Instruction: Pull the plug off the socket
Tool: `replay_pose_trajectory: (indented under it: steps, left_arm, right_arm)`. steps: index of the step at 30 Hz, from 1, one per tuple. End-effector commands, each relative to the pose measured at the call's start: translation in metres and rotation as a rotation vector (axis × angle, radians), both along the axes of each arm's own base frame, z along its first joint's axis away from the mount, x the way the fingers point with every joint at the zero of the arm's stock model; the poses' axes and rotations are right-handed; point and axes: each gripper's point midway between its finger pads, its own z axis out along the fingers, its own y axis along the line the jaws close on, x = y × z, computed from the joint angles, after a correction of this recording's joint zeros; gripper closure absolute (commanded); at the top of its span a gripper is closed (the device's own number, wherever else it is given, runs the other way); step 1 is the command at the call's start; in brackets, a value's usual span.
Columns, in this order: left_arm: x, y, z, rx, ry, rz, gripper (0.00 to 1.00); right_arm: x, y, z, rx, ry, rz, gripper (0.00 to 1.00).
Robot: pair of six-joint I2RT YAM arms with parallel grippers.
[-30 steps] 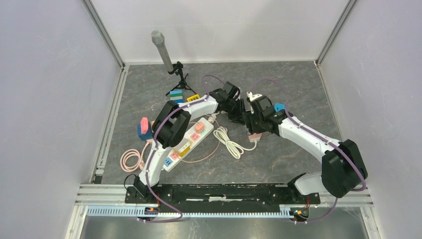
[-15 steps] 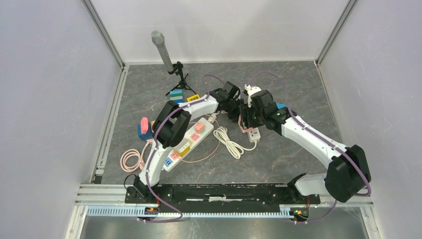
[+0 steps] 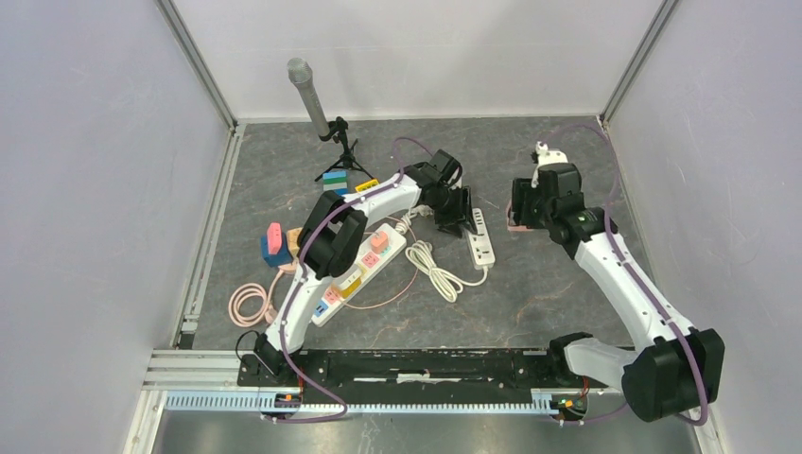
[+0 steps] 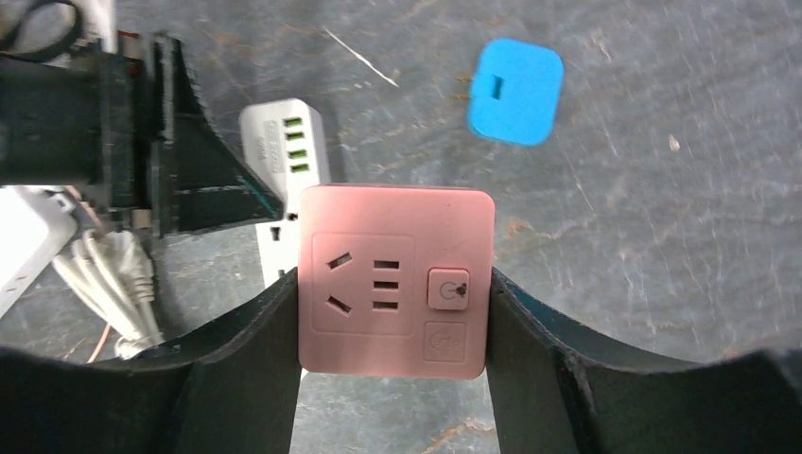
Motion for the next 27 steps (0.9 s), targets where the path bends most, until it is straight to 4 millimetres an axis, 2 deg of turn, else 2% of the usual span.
replay_pose_trajectory:
  steps: [1,4,7,13,17,19,23,27]
  left_arm:
    - [-0.003,-0.014,0.027,-0.035,-0.039,-0.087,0.43]
    - [0.011,-0.016,0.063,-0.084,-0.098,-0.084,0.35]
    - [0.025,-0.003,0.085,-0.077,-0.154,-0.031,0.32]
    - [0.046,0.038,0.126,-0.011,-0.267,0.074,0.22]
    - [0.048,0.074,0.141,0.064,-0.32,0.097,0.16]
    - [0.047,0.089,0.15,0.097,-0.344,0.113,0.13]
    - [0.038,0.096,0.18,0.07,-0.384,0.129,0.08]
    - [0.033,0.108,0.191,0.089,-0.416,0.15,0.06]
  right_arm:
    - [-0.007,-0.02,-0.015,0.038,0.012,-0.093,1.0]
    - [-0.008,-0.025,-0.028,0.095,0.027,-0.113,1.0]
    - [-0.007,-0.024,-0.039,0.247,0.068,-0.122,1.0]
    - [0.0,-0.032,-0.058,0.418,0.09,-0.14,1.0]
    - [0.001,-0.04,-0.071,0.51,0.103,-0.151,0.93]
    - [0.002,-0.044,-0.073,0.532,0.099,-0.139,0.86]
    - [0.002,-0.063,-0.079,0.522,0.106,-0.161,0.7]
    - [-0.003,-0.086,-0.091,0.46,0.143,-0.229,0.33]
